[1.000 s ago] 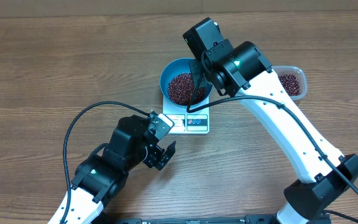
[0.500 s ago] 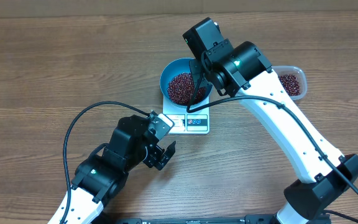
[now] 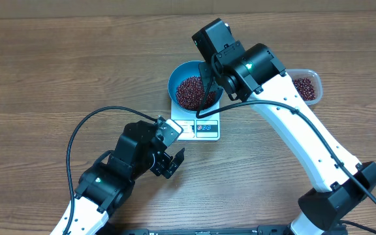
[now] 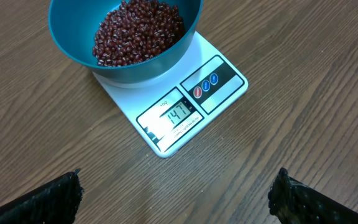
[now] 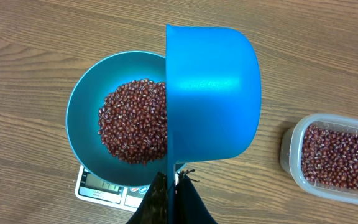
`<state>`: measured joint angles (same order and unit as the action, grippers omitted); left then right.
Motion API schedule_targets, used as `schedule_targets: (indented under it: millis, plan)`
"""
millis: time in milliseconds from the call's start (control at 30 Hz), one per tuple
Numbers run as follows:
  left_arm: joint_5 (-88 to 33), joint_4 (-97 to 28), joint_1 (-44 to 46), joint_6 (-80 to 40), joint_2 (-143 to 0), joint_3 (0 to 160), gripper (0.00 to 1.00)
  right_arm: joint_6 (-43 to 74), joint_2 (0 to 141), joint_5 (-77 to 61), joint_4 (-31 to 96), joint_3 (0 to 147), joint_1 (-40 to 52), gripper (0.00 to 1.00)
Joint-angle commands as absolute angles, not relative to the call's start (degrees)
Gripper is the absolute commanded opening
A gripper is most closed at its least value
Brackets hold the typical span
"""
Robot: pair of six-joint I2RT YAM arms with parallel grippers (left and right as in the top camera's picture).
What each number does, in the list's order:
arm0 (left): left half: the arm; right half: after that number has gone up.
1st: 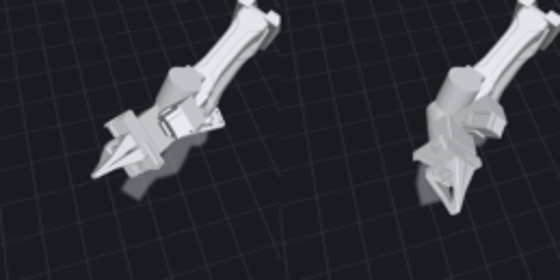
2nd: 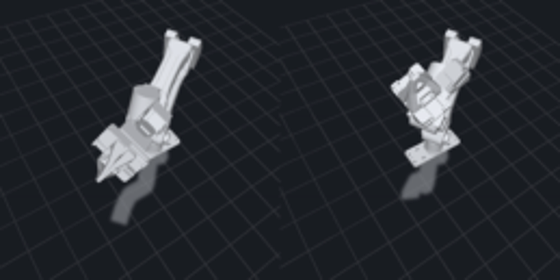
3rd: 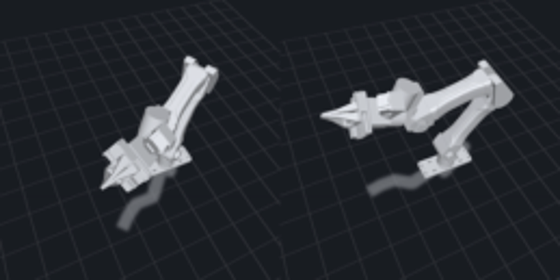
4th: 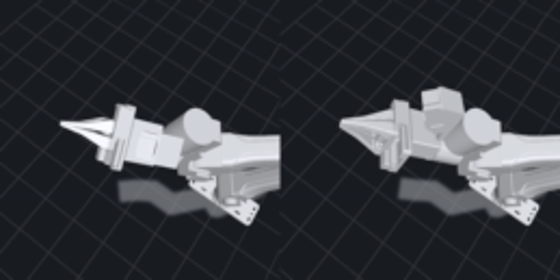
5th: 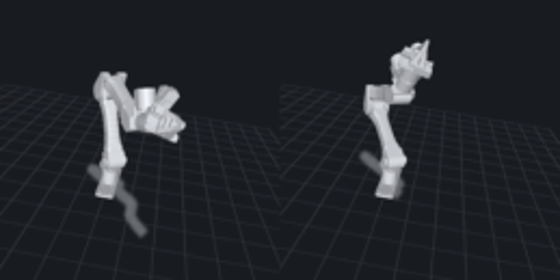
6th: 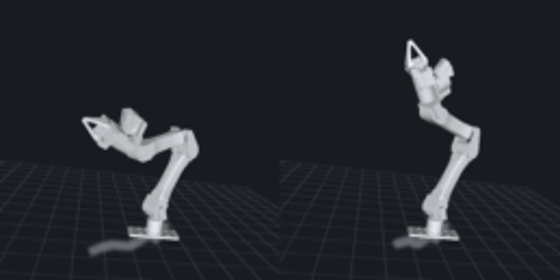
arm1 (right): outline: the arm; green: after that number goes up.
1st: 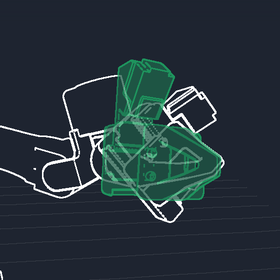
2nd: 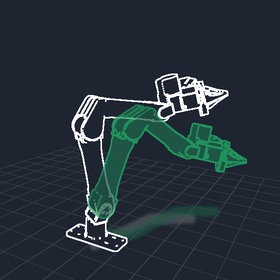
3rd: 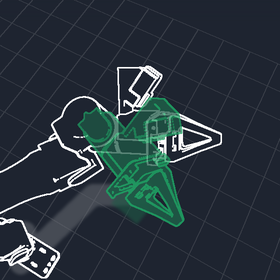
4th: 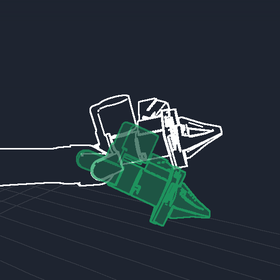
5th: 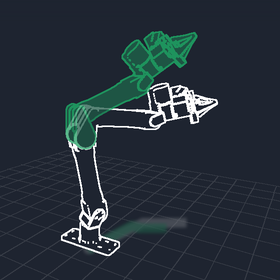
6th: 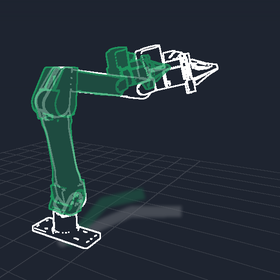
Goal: Scoop item into bowl and weigh 150g on scale
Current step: 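Tip the scoop with the right gripper to pour beans into the bowl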
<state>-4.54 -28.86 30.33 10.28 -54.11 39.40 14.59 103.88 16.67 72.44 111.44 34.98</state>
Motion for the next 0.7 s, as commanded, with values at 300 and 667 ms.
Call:
schedule_targets:
  millis: [300,667]
  plan:
    - [-5.56,-28.71,30.02,10.26,-54.00,39.38,1.00,14.81,101.69,16.67,72.03,113.10,35.24,0.04]
    - [-5.56,-28.71,30.02,10.26,-54.00,39.38,1.00,11.51,101.69,16.67,72.03,113.10,35.24,0.04]
